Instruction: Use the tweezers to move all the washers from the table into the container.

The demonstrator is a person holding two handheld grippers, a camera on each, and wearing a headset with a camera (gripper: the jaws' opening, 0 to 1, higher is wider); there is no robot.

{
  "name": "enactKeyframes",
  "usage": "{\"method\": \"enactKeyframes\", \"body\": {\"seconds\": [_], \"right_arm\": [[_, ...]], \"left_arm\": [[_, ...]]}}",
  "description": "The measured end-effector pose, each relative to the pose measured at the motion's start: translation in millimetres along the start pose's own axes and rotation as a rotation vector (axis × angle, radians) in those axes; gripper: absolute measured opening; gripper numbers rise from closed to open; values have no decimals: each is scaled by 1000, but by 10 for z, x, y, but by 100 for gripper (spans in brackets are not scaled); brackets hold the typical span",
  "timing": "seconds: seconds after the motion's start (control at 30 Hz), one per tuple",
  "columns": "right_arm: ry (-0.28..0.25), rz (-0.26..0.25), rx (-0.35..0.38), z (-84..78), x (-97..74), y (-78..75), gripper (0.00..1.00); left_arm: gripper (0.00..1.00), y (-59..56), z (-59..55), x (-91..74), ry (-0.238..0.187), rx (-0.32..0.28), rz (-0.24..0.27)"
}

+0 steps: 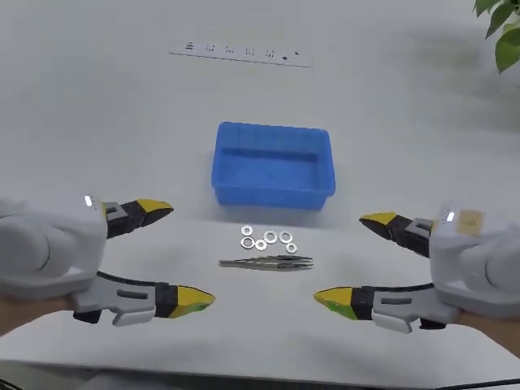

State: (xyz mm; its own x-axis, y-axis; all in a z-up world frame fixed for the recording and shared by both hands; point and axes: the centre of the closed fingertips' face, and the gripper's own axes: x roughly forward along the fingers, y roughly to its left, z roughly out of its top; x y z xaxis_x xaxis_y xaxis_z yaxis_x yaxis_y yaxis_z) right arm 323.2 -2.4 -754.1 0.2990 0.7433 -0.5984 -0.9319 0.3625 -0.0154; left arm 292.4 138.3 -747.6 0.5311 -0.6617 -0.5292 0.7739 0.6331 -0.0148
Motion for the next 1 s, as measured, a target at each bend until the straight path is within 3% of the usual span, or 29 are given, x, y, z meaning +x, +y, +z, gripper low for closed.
{"method": "enactKeyframes", "body": {"seconds": [0.23,0.53,0.63,0.83,1.0], "right_arm": [[23,38,-34,23,120,59,63],[65,102,-110,37,348,178,50],[73,134,-126,43,421,235,46],[106,186,-198,50,534,311,36],[130,223,-240,45,581,328,30]], "left_arm": [[71,-43,-15,173,33,48,-31],[58,-183,-123,349,103,80,-100],[55,-209,-153,382,136,117,-112],[51,-220,-92,445,137,126,-131],[45,-246,-130,525,203,191,-168]]}}
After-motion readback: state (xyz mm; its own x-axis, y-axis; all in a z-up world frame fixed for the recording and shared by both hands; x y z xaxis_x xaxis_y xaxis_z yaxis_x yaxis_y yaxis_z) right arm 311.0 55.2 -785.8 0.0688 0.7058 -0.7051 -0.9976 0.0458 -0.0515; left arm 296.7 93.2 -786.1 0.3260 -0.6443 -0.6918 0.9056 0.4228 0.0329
